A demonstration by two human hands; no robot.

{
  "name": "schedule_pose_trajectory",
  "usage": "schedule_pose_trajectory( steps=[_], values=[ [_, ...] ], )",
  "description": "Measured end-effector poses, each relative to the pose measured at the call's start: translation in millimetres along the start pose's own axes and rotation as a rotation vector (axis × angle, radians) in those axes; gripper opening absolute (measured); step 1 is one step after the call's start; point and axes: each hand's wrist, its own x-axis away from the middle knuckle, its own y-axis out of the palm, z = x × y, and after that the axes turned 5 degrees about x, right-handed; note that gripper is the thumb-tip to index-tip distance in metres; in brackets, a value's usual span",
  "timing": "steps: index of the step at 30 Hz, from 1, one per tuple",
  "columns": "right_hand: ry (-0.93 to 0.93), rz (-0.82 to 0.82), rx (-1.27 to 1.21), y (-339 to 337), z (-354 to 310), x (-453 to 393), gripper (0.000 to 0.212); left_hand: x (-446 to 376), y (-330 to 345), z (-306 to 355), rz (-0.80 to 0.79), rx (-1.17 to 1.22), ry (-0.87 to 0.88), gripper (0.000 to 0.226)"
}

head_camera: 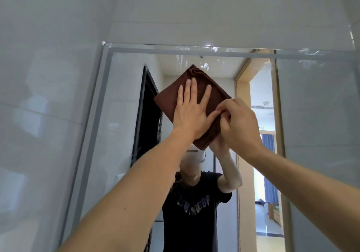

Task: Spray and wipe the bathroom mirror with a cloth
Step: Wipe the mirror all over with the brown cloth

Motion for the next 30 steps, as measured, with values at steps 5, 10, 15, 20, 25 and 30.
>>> schedule_pose_trajectory(
  steps=[5, 10, 15, 20, 25, 30],
  values=[
    [-0.032, -0.014, 0.010, -2, -7, -17, 0.028, -30, -11, -15, -0.019, -0.012, 0.078, 0.080],
    [-0.079, -0.043, 0.053, -6, -14, -31, 0.028, -61, -18, -19, -0.055, -0.024, 0.138, 0.084],
    [-0.178, -0.070, 0.149, -2, -23, -37, 0.026, -96, -28, -43, -0.036, -0.034, 0.284, 0.081],
    [-0.208, -0.072, 0.207, 11, -40, -41, 0.034, -109, -29, -79, 0.034, -0.023, 0.299, 0.074],
    [-0.221, -0.079, 0.174, 31, -66, -51, 0.036, -100, -36, -124, 0.062, -0.009, 0.206, 0.075],
    [-0.235, -0.130, 0.197, 56, -90, -52, 0.033, -84, -43, -194, 0.102, -0.015, 0.017, 0.069]
  ],
)
